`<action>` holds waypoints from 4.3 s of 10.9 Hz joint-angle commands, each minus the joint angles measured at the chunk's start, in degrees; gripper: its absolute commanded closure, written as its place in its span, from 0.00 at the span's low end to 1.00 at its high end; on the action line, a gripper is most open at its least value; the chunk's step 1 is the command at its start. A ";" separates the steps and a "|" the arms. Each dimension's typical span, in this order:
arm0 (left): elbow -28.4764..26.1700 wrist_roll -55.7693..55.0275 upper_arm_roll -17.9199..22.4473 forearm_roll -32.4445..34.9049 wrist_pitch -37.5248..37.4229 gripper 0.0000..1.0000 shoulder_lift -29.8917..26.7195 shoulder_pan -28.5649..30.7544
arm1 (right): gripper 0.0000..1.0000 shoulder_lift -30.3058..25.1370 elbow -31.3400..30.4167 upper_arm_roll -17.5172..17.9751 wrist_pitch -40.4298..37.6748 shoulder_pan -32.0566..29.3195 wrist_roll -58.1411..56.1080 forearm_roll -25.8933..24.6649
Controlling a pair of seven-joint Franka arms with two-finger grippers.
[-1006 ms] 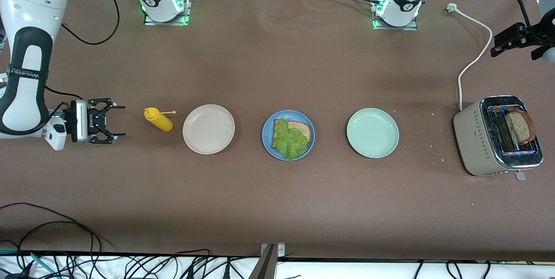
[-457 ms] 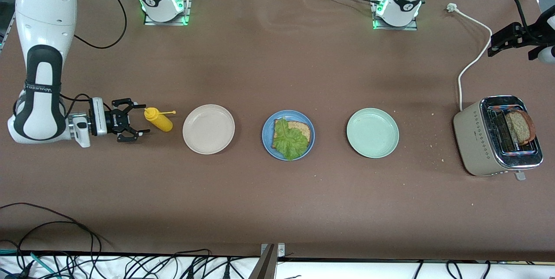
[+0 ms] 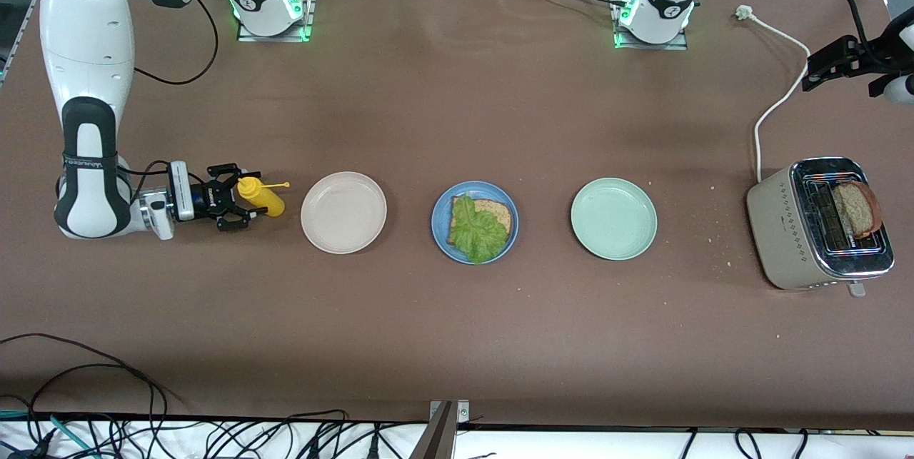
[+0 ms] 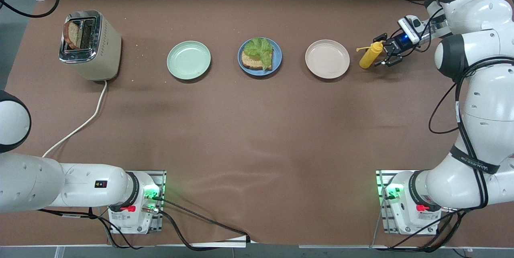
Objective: Make sandwich in blue plate with both arms
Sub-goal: 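Grasp the yellow squeeze bottle with the right gripper, then lift the bottle and carry it toward the blue plate, then move the held bottle back over the beige plate with the right gripper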
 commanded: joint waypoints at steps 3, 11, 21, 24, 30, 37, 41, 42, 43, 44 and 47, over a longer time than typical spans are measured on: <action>0.68 0.82 -0.12 1.01 -0.94 0.00 -0.10 -0.12 | 0.92 -1.60 3.58 0.37 -1.93 -0.75 6.90 0.18; 0.68 0.82 -0.21 0.92 -0.94 0.00 -0.09 -0.21 | 1.00 -1.69 27.05 0.02 4.29 12.14 55.14 -18.60; 0.68 0.91 -0.04 0.05 -0.94 0.00 -0.09 0.14 | 1.00 -1.08 29.62 0.46 21.36 45.89 99.80 -62.53; 0.68 0.82 -0.04 0.13 -0.94 0.00 -0.09 0.06 | 1.00 0.76 29.62 0.55 21.36 52.41 105.46 -73.10; 0.68 0.83 -0.04 0.05 -0.94 0.00 -0.09 0.23 | 1.00 1.04 29.62 0.20 20.48 54.18 104.68 -76.91; 0.86 0.91 0.58 0.13 -0.50 0.00 1.74 1.63 | 1.00 -11.43 29.09 -0.86 10.74 43.40 89.86 -60.07; 1.82 0.91 1.01 0.92 -0.15 0.00 6.75 4.27 | 1.00 -13.47 29.18 -0.68 5.36 26.55 68.01 -44.61; 2.70 1.09 1.63 0.49 -0.06 0.00 9.11 6.54 | 1.00 -13.38 28.39 -0.51 3.97 22.15 62.02 -40.22; 4.44 2.65 1.63 0.05 0.03 0.00 11.22 9.26 | 1.00 -13.38 26.65 -0.51 3.17 19.15 56.92 -35.56; 5.85 6.85 1.63 0.05 0.12 0.00 13.51 10.94 | 1.00 -13.38 24.71 -0.51 2.82 16.42 51.99 -31.42; 7.27 12.25 1.72 0.92 1.52 0.00 20.01 13.94 | 1.00 -12.24 20.76 -0.24 2.37 10.96 38.80 -23.85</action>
